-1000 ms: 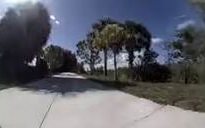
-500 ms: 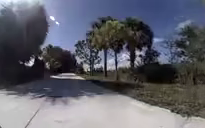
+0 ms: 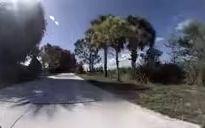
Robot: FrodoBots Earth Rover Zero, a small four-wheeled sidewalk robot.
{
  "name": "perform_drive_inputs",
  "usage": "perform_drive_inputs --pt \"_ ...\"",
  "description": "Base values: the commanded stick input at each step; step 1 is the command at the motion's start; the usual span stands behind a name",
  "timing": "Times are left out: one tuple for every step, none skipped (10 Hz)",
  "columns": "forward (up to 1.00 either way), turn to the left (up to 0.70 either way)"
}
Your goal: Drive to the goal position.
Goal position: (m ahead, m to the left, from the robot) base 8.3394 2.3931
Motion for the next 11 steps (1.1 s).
perform_drive_inputs --pt "0.85 0.00" --pt "0.85 0.00" --pt "0.85 0.00" --pt "0.85 0.00" --pt "0.82 0.08" --pt "0.77 0.30" --pt "0.67 0.45" --pt "0.53 0.56" --pt "0.22 0.43" --pt "0.15 0.30" --pt "0.14 0.29"
